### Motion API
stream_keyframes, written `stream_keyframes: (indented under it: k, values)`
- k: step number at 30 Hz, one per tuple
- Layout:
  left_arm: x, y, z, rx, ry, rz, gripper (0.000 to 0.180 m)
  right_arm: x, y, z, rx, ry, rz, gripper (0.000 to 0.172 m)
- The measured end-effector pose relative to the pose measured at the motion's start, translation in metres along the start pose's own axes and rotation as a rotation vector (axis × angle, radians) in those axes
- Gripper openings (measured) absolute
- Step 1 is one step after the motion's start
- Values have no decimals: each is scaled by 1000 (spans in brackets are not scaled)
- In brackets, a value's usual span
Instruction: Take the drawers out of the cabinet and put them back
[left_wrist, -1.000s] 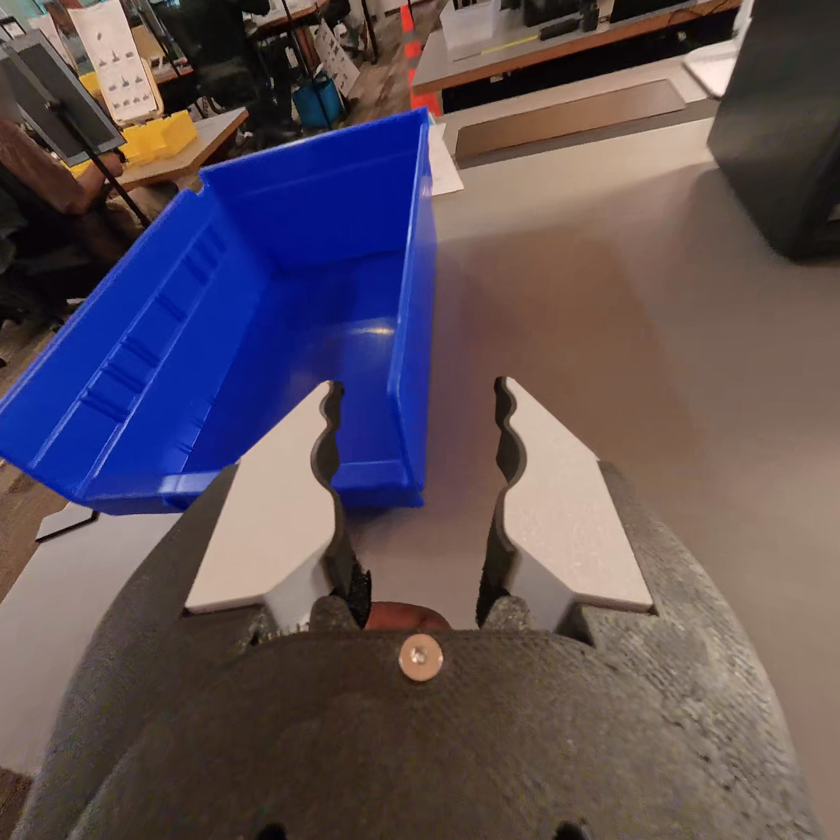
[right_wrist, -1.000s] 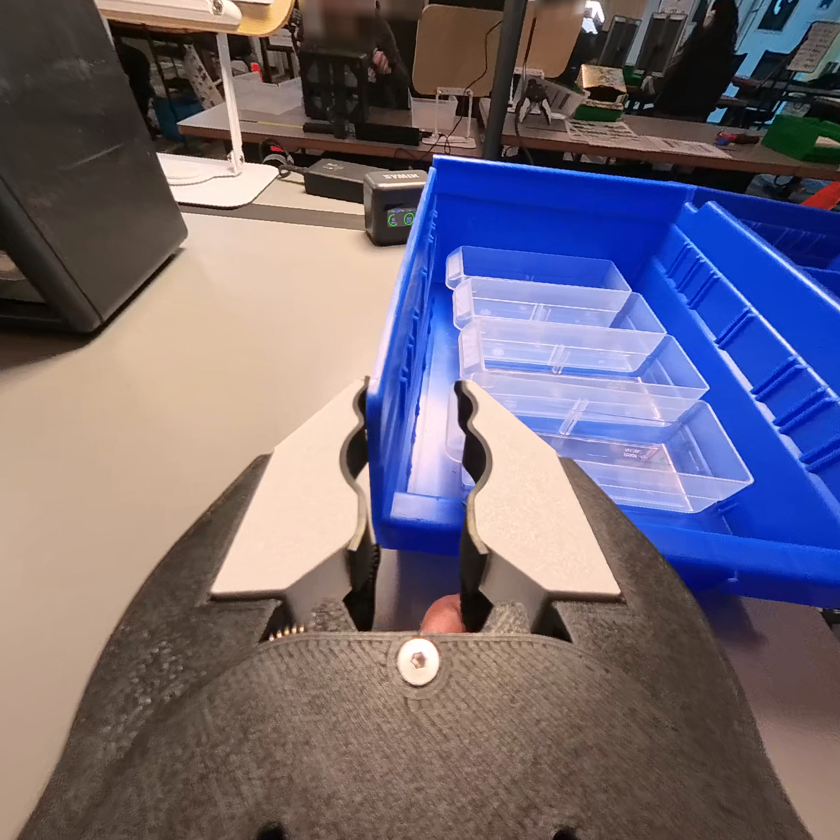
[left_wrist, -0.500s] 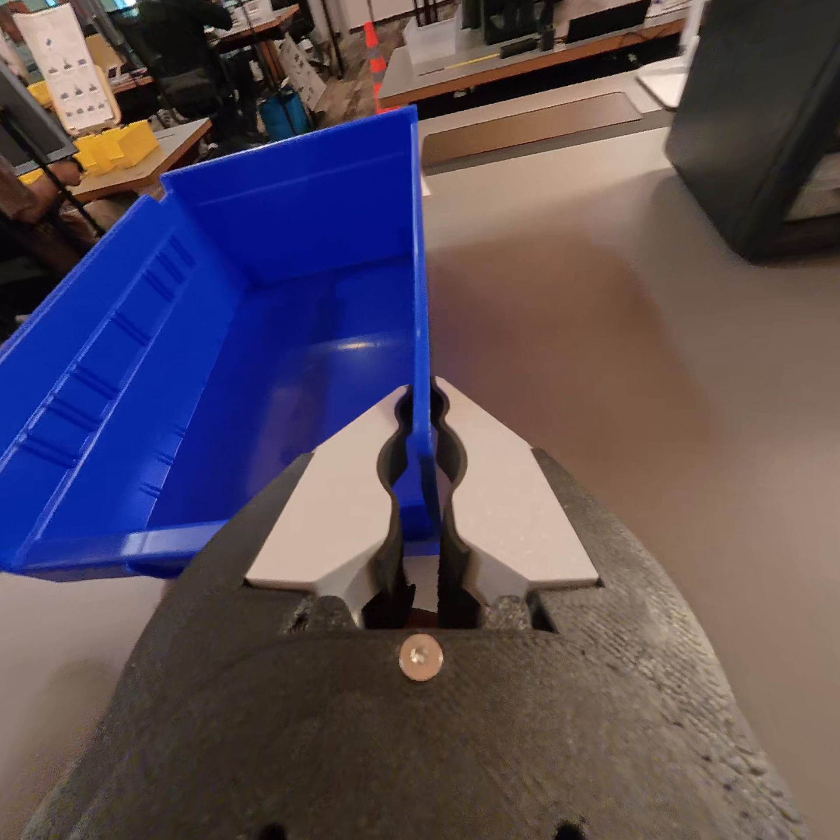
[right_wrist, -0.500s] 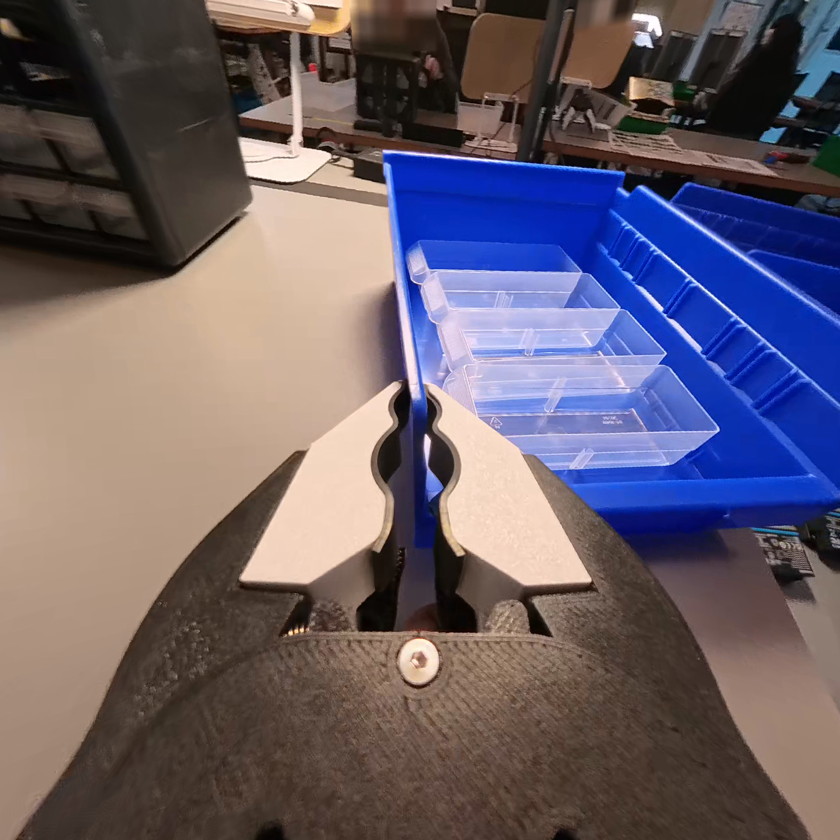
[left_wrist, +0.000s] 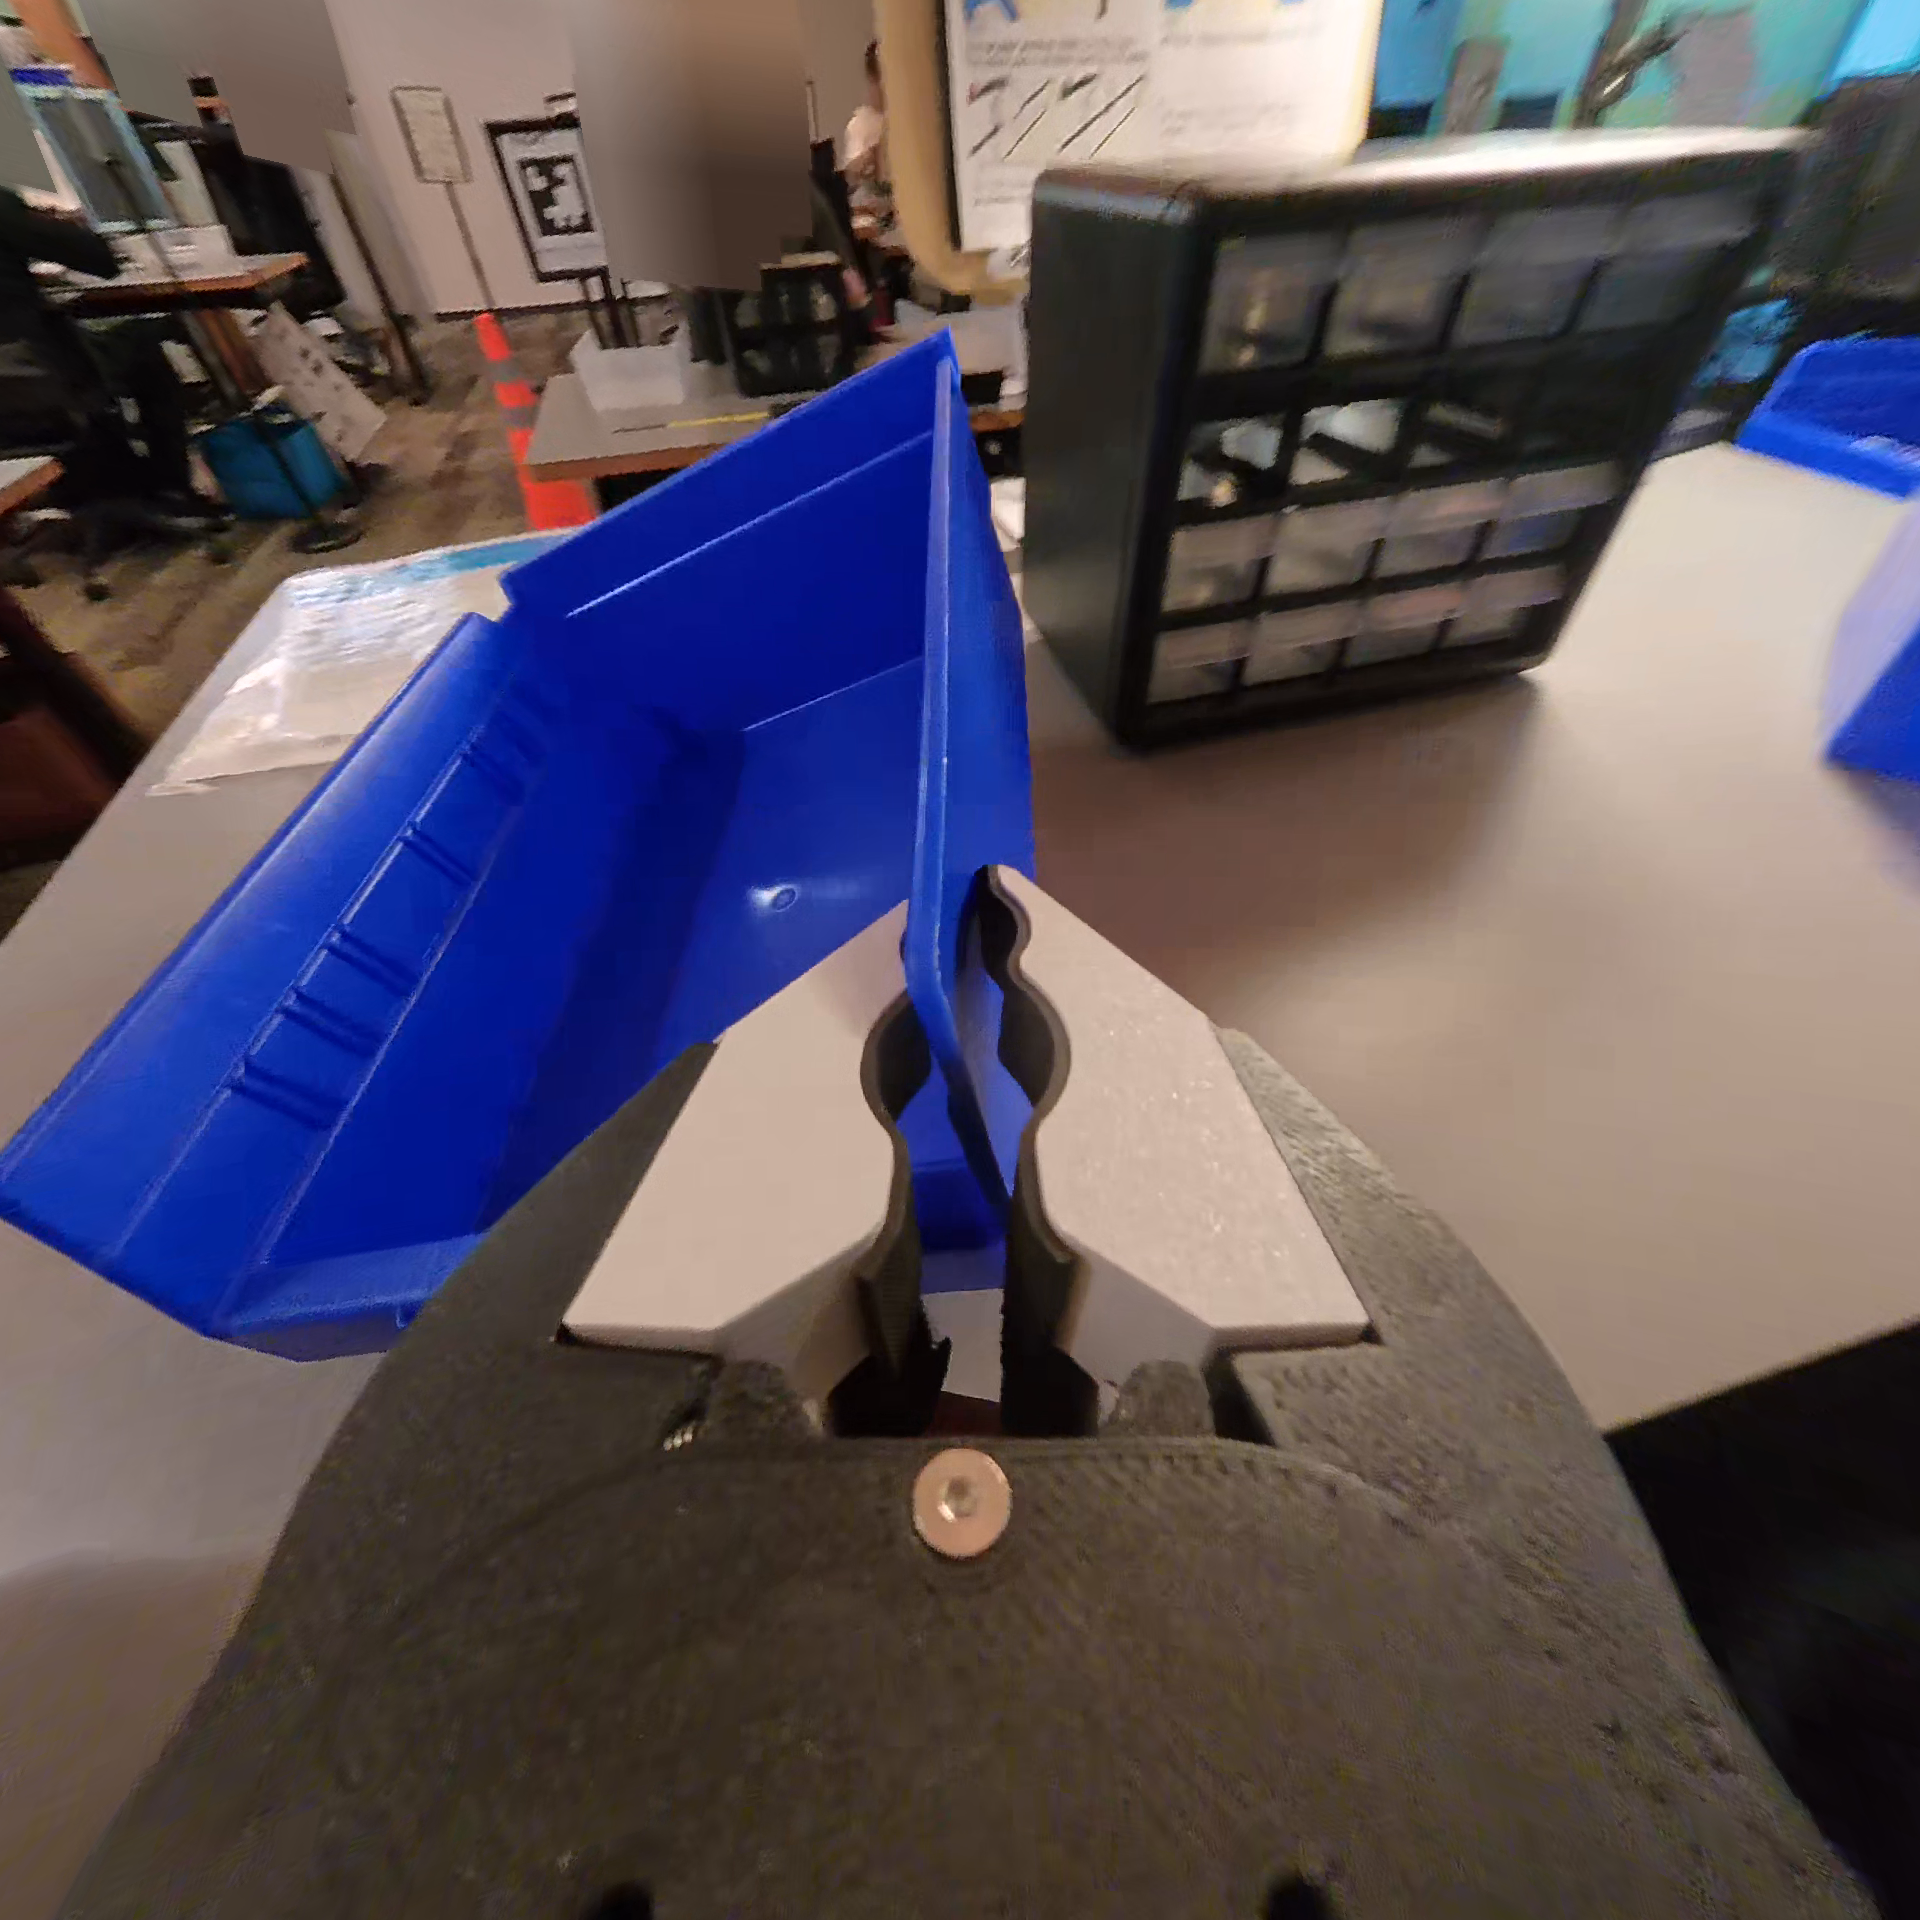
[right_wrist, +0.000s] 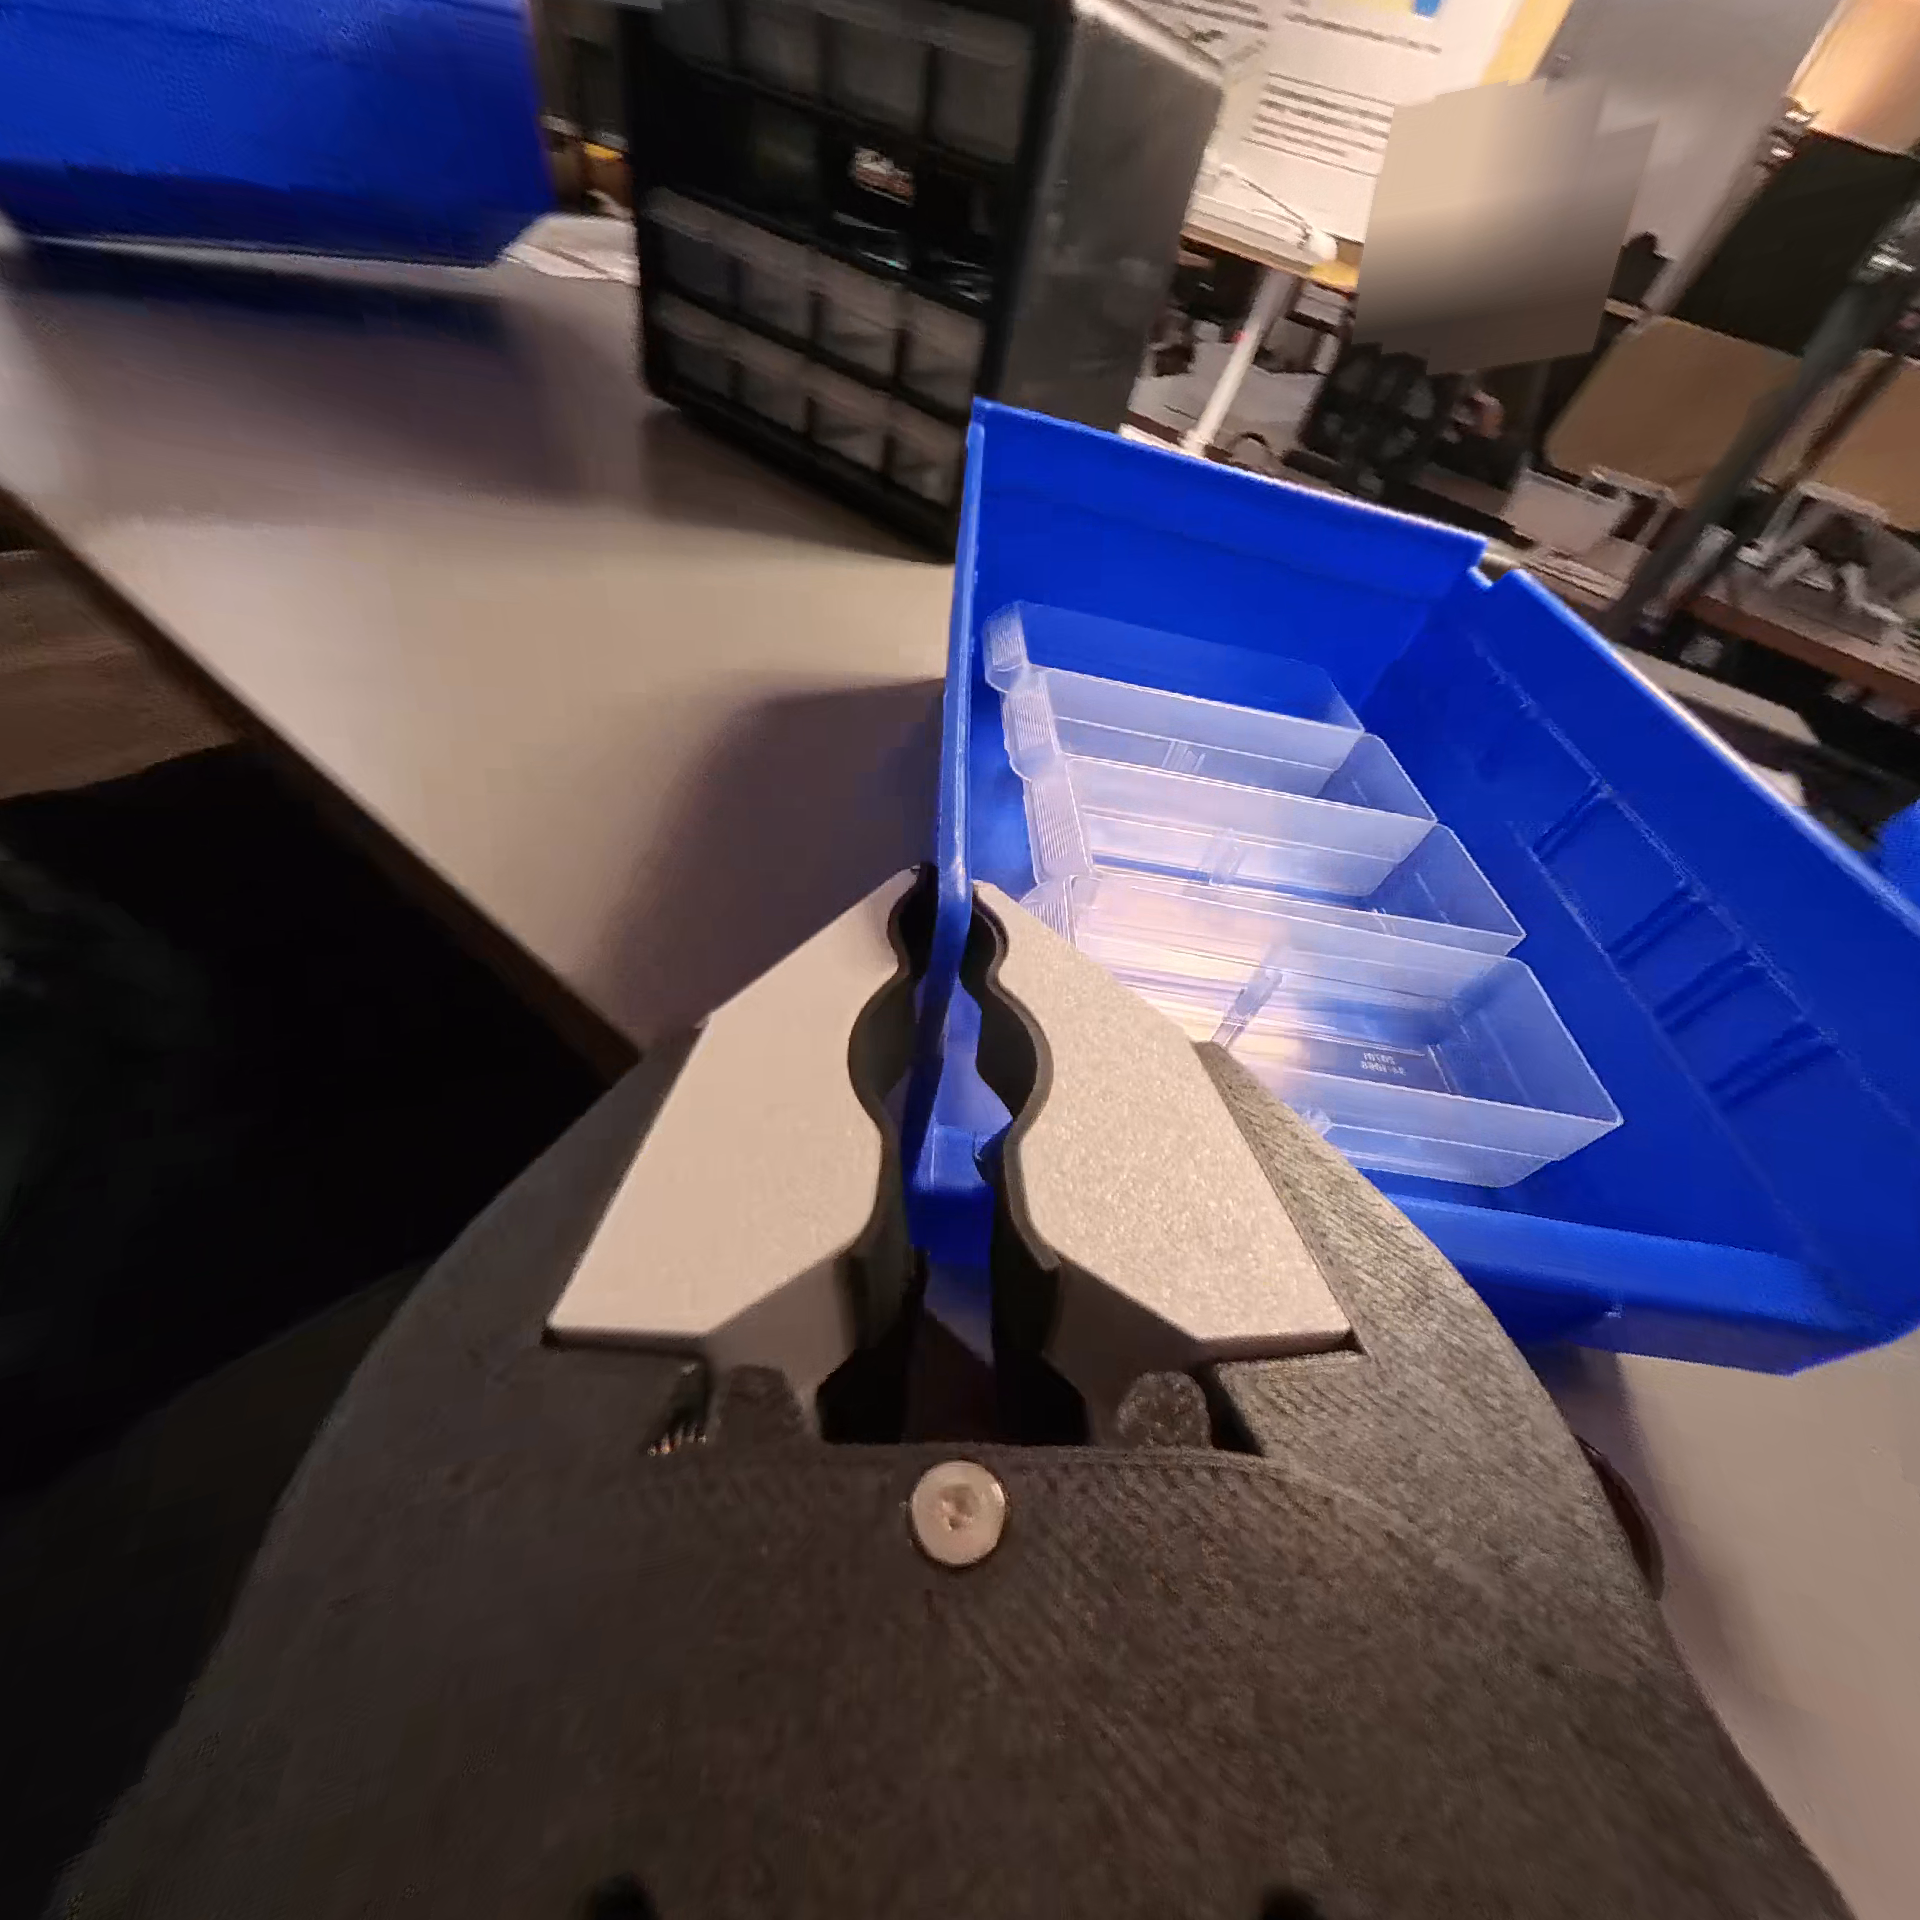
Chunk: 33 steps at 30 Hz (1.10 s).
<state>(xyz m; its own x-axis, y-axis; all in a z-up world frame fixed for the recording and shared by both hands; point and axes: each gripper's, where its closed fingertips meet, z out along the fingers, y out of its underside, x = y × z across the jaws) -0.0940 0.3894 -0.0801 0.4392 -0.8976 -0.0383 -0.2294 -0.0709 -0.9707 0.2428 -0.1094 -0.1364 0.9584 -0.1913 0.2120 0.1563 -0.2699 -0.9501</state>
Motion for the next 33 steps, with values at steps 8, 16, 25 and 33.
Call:
stream_keyframes:
  k: [8,16,25,33]
  values:
    - [48,-40,-65,157,247,81,2,-67,-14,-6,76,-330,-34,5]
    - [121,-68,-122,303,594,234,3,-126,-36,34,130,-579,-87,6]
    - [192,-51,-89,252,763,363,3,-193,-69,93,156,-765,-138,6]
    - [212,-42,-54,194,744,463,7,-191,-100,102,288,-715,-113,14]
